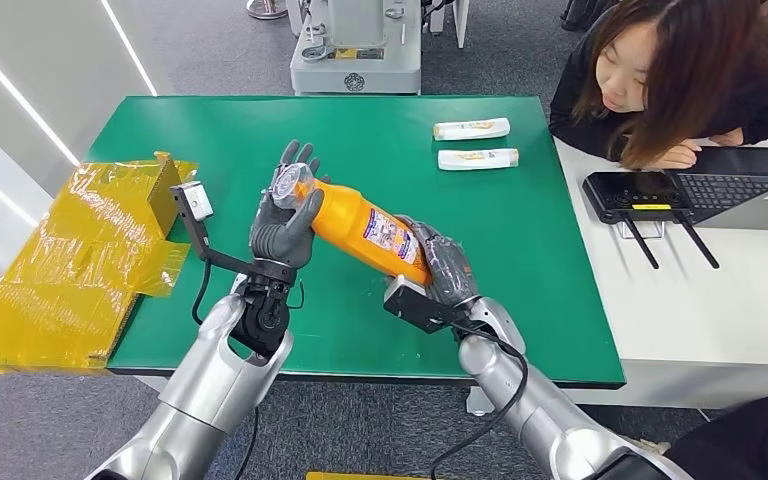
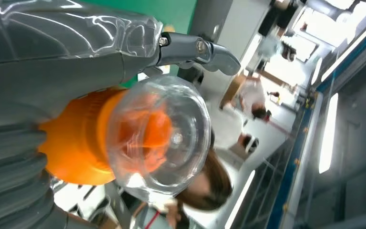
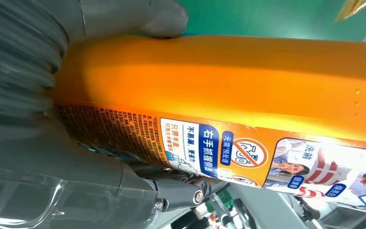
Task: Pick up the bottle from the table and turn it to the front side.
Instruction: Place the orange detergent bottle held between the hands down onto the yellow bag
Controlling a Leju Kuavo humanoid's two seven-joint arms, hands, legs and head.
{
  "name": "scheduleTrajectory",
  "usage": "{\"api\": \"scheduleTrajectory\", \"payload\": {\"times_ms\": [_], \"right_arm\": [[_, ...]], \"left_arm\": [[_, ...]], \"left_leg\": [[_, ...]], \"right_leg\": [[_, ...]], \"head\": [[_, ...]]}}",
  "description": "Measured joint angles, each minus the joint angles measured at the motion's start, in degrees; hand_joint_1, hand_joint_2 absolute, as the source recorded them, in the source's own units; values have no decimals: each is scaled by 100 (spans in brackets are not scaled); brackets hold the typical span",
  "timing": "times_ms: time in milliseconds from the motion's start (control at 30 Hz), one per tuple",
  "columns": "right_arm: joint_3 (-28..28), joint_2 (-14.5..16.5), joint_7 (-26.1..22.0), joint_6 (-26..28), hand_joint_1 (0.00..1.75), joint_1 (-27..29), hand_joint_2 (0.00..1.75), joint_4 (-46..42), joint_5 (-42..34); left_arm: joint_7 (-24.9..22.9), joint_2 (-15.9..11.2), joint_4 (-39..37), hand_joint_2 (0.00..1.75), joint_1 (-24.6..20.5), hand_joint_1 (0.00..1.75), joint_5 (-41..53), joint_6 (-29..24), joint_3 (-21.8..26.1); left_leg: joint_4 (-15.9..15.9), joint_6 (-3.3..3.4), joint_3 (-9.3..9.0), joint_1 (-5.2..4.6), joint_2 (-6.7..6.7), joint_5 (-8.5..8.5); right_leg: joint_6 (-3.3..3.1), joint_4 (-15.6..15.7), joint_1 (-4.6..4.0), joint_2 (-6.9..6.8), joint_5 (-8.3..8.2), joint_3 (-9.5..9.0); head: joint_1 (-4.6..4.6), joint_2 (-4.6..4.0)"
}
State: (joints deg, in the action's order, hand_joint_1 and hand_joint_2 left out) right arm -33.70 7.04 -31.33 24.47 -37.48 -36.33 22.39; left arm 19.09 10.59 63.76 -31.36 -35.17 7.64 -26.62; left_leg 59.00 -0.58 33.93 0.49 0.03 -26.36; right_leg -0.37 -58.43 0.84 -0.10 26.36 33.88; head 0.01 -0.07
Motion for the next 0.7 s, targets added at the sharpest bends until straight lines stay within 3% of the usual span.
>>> {"api": "scheduleTrajectory", "payload": {"times_ms": [467, 700], "right_arm": [[133, 160, 134, 30, 175, -194, 175, 0, -190], [214, 261, 178, -32, 175, -214, 175, 52, -197]], "left_arm": [[-98, 259, 0, 175, 17, 0, -439, 44, -90], [642, 326, 0, 175, 15, 0, 517, -871, -133]], "left_leg": [[2, 0, 1, 1, 0, 0], [2, 0, 2, 1, -1, 0]], "right_leg": [[0, -1, 0, -1, 0, 1], [0, -1, 0, -2, 0, 1]], "head": [[-1, 0], [0, 0]]}}
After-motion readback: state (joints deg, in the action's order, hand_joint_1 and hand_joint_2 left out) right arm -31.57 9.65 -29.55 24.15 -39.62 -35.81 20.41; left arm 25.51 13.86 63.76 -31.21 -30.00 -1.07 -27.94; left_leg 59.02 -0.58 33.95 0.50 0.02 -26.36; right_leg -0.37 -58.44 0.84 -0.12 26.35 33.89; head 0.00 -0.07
